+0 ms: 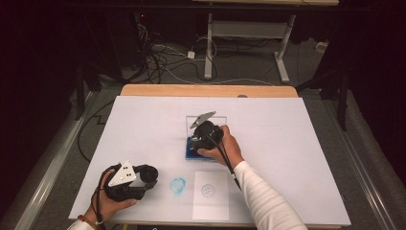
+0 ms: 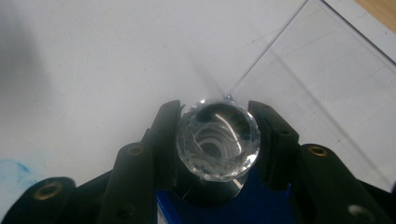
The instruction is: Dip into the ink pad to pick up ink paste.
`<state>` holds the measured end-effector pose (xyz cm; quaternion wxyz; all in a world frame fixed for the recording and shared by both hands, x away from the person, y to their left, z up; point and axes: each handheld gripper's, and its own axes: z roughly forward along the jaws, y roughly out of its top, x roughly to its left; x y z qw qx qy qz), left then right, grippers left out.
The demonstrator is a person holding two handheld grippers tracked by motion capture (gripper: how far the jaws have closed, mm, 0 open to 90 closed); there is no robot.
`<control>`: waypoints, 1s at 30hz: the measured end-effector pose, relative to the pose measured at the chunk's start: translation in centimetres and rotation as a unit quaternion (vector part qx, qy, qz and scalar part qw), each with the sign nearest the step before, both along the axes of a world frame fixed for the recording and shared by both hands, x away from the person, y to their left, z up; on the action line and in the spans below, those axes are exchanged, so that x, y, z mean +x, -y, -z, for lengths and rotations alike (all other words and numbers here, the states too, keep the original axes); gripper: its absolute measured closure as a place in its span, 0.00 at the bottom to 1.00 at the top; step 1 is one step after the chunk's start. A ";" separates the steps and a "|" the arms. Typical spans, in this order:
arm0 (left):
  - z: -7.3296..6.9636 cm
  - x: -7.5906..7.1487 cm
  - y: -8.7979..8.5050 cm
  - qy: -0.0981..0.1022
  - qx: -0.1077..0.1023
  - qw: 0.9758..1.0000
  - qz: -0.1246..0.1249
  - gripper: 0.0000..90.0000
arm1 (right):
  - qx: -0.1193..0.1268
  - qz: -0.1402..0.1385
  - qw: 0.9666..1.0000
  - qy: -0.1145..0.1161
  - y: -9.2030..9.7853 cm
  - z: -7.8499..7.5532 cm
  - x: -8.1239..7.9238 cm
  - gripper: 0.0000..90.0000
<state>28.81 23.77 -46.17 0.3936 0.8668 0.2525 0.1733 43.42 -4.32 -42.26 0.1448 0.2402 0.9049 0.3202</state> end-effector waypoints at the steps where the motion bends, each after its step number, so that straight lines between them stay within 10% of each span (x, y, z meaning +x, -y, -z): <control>1: 0.0 0.0 0.0 0.000 0.000 1.000 0.000 0.41 | 0.005 0.002 1.000 -0.004 0.1 0.1 0.0 0.63; 30: 0.0 -0.2 0.2 0.003 0.004 1.000 0.002 0.41 | 0.010 0.008 1.000 0.004 0.6 0.4 -0.3 0.63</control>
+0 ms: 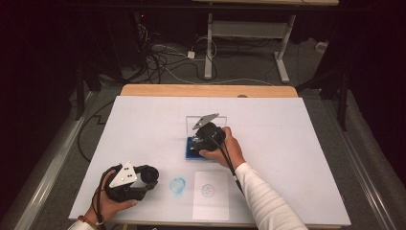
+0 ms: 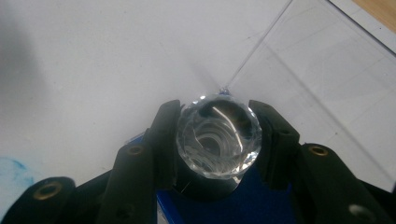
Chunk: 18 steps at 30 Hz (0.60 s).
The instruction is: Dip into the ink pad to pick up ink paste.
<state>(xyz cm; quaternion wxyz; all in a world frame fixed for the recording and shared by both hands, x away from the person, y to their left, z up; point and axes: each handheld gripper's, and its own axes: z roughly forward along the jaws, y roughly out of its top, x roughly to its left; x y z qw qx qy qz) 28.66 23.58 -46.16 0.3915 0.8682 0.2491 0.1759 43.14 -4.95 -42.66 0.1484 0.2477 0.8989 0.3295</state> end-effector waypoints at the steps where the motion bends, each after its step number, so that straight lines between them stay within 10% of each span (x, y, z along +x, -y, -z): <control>1: 0.0 0.0 0.0 0.000 0.000 1.000 0.000 0.41 | 0.002 0.000 1.000 -0.001 0.1 0.0 0.0 0.63; 18: 0.0 0.0 0.1 -0.001 0.001 1.000 0.001 0.41 | -0.002 0.003 1.000 0.001 -0.2 0.1 -0.2 0.63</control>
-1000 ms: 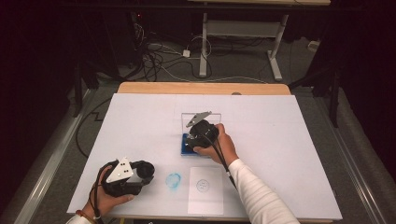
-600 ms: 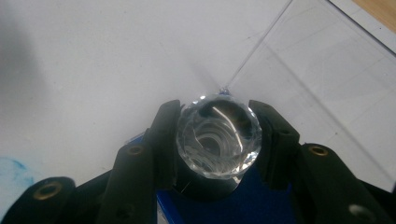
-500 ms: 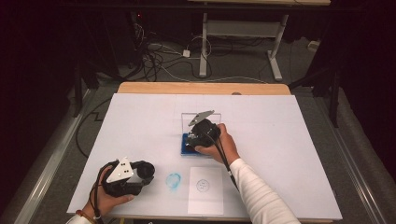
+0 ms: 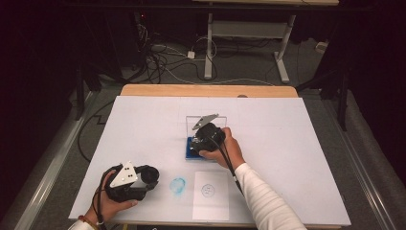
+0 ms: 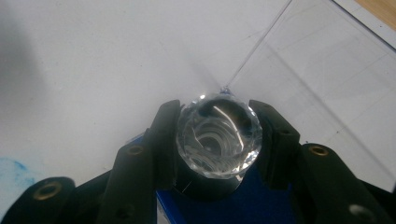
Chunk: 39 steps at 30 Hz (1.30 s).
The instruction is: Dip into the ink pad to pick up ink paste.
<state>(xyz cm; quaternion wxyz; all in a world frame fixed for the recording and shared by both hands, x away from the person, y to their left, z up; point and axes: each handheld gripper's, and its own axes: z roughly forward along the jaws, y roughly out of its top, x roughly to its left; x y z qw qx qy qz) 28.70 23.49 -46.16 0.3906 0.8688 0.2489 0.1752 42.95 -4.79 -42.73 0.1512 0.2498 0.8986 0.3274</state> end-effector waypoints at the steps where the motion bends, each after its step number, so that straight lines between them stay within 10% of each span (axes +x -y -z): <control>1: 0.0 0.0 0.0 0.000 0.000 1.000 0.000 0.41 | -0.003 -0.001 1.000 0.002 -0.1 0.0 0.0 0.63; 21: -0.3 0.0 -0.3 0.001 -0.006 1.000 -0.004 0.41 | -0.015 0.003 1.000 -0.005 -0.1 -0.8 0.1 0.63; 39: -0.4 0.0 -0.4 0.001 -0.011 1.000 -0.007 0.41 | -0.014 -0.012 0.999 0.037 0.3 -6.7 -0.7 0.63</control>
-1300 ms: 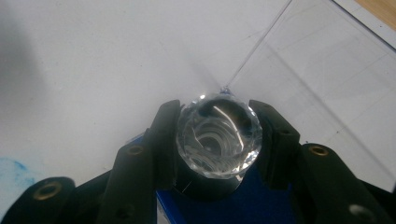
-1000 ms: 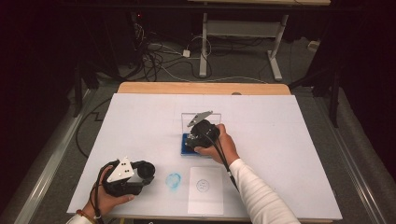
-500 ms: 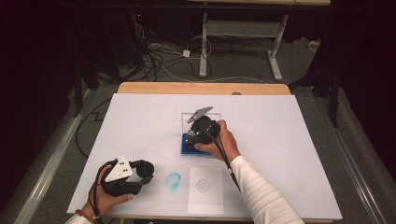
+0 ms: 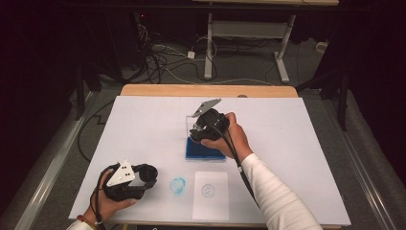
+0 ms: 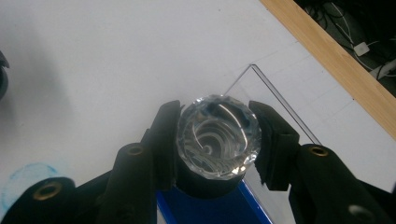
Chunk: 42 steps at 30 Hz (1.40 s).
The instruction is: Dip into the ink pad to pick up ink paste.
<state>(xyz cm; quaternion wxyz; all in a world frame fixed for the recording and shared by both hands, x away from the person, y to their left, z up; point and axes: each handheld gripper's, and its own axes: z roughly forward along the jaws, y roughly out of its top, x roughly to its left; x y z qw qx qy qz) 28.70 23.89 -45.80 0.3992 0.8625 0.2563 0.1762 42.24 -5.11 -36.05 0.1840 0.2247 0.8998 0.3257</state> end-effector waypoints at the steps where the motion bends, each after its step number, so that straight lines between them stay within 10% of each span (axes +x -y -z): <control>1: 0.0 0.0 0.0 0.000 0.000 1.000 0.000 0.41 | -0.002 0.001 1.000 0.003 0.0 0.0 0.0 0.63; 21: 0.1 0.0 -0.1 0.001 0.004 1.000 0.005 0.41 | -0.045 0.010 0.998 -0.039 -1.2 5.7 1.4 0.63; 42: 0.2 0.1 0.2 -0.004 0.007 1.000 0.006 0.41 | -0.041 0.011 0.998 -0.052 -0.8 5.7 1.3 0.63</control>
